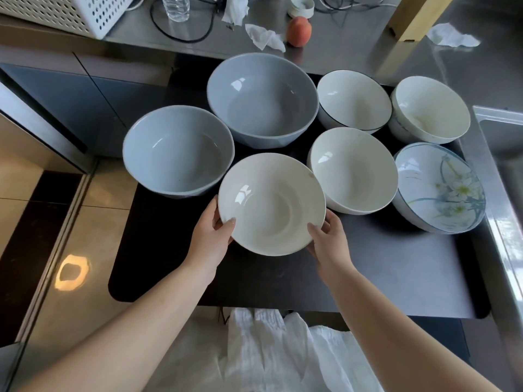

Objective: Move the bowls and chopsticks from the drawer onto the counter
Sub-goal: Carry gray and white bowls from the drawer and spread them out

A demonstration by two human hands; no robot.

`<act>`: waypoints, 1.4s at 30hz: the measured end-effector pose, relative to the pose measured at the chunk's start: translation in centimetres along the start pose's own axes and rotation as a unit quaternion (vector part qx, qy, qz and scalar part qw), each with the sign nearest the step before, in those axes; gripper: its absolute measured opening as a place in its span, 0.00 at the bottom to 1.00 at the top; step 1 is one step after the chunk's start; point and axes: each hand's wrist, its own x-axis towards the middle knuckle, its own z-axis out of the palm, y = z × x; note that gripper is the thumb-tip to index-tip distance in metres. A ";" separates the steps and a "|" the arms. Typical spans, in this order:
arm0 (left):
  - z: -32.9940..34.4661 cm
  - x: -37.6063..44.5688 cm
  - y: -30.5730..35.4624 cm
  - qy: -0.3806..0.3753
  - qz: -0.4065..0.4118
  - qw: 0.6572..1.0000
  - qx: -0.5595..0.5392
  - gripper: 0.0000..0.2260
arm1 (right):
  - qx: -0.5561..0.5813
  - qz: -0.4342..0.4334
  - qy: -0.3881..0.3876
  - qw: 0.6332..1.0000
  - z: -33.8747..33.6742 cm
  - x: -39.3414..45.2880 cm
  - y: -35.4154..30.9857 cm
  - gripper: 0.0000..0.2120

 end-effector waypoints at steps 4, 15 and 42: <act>0.2 0.3 0.0 0.015 0.004 1.000 -0.017 0.23 | 0.027 0.011 0.005 1.000 0.2 0.7 0.3 0.17; 0.9 0.2 0.0 0.043 0.009 0.998 -0.047 0.21 | 0.035 0.026 -0.016 0.999 -0.1 2.0 0.7 0.18; -12.7 6.9 6.4 -0.028 -0.165 0.981 -0.100 0.20 | 0.253 0.169 0.091 0.948 11.4 -4.5 2.4 0.17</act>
